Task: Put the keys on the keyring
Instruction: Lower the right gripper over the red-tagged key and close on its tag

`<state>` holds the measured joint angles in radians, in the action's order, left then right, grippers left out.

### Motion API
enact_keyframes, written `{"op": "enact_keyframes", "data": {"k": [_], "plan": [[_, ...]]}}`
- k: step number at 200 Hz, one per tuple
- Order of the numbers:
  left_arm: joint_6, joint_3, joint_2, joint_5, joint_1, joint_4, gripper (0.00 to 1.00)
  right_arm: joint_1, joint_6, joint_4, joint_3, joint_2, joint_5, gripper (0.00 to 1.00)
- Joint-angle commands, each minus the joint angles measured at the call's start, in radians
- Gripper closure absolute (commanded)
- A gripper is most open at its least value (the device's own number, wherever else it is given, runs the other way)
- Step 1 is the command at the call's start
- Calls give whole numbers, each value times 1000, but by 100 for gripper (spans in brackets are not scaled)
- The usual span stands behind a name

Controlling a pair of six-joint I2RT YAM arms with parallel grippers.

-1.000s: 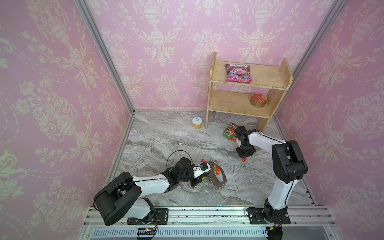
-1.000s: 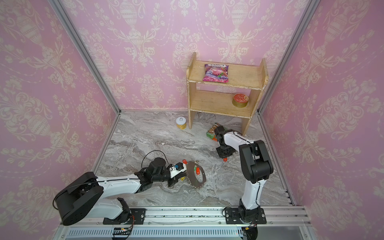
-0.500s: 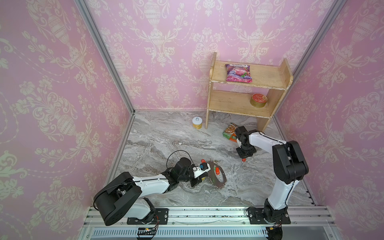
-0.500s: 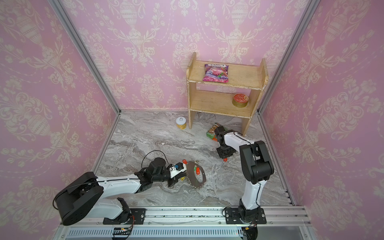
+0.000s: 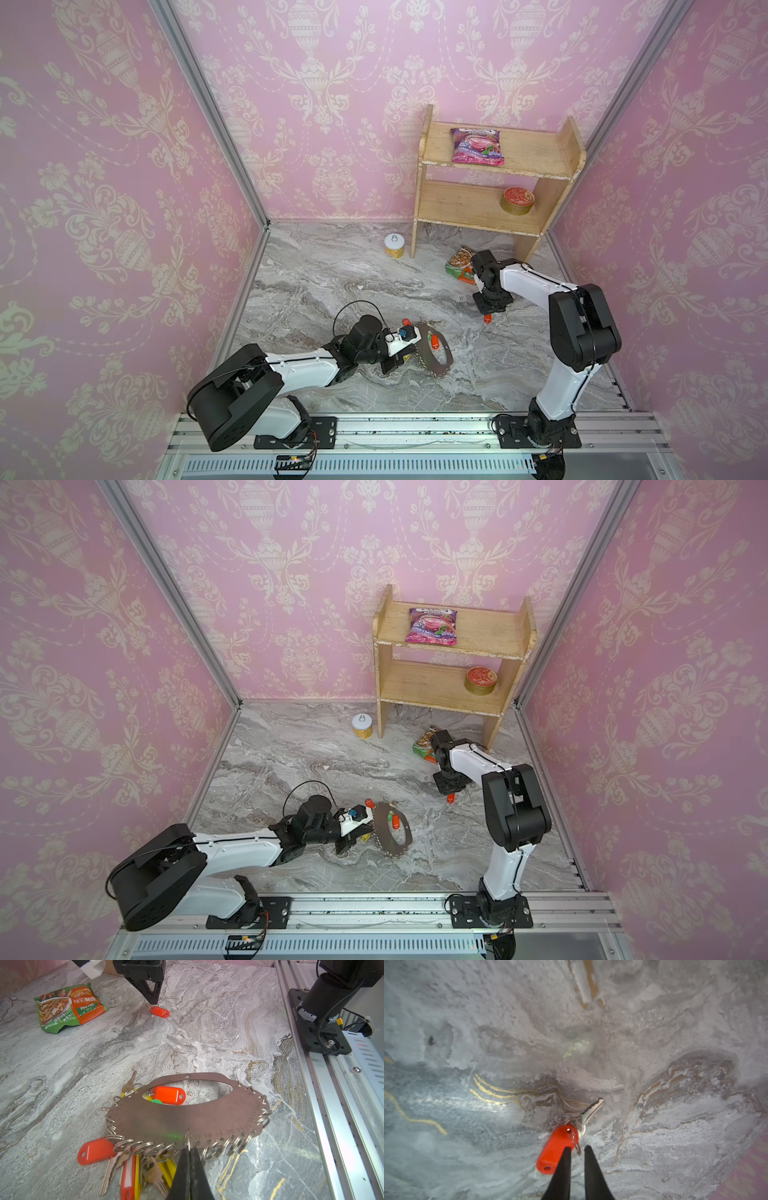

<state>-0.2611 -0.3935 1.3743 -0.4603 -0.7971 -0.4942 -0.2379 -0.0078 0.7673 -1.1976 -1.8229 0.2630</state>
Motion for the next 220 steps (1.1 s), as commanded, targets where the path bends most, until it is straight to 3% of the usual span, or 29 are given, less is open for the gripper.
{"op": "enact_keyframes", "data": {"k": [1, 220], "plan": [[-3, 13, -26, 22, -5, 2, 100, 6, 1, 14, 13, 2, 18, 85], [-4, 16, -38, 31, -5, 5, 100, 11, 15, 5, 13, -46, 10, 88]]}}
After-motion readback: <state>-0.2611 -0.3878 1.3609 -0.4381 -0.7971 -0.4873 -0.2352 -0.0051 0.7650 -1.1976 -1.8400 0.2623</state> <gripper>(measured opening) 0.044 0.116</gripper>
